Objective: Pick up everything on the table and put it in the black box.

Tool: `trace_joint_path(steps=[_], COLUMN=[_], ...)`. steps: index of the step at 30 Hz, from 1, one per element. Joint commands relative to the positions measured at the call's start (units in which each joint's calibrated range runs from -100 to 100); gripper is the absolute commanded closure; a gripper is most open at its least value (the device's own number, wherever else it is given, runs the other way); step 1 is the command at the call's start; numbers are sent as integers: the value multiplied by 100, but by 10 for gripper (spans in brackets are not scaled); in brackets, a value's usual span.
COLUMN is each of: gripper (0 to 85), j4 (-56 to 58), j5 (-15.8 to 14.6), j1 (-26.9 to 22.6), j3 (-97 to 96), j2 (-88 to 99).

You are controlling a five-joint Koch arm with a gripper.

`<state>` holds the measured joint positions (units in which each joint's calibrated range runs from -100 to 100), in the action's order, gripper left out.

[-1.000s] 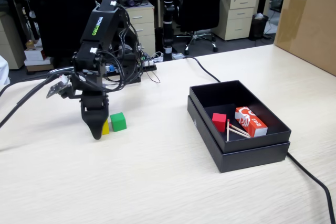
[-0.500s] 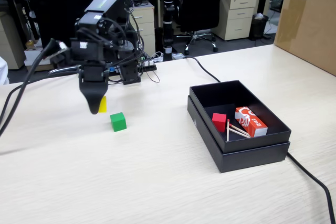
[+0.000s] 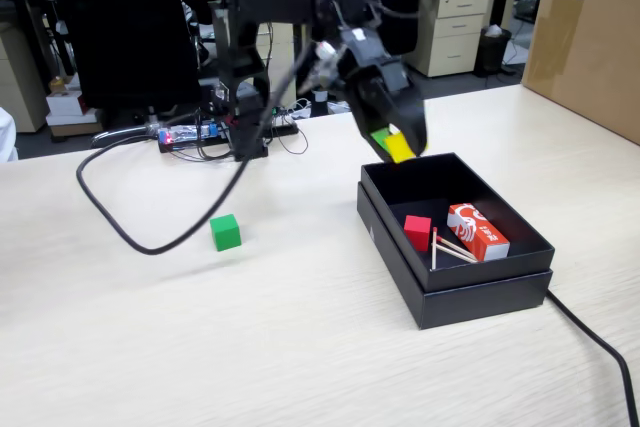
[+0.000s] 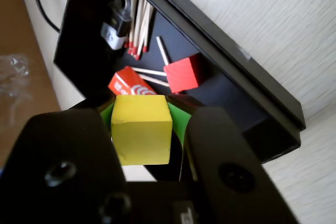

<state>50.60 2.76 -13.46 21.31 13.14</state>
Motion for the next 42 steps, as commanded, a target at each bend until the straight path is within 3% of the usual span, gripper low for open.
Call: trace_joint_path(steps=[1, 11, 14, 20, 27, 42], gripper=[846, 842, 670, 658, 464, 444], j4=[-166, 50, 266, 378, 387, 387], j5=[-10, -210, -210, -210, -195, -103], j1=[-132, -425, -396, -293, -239, 73], j3=[797, 616, 407, 262, 199, 99], j2=[-264, -1641, -1790, -1951, -1870, 1354])
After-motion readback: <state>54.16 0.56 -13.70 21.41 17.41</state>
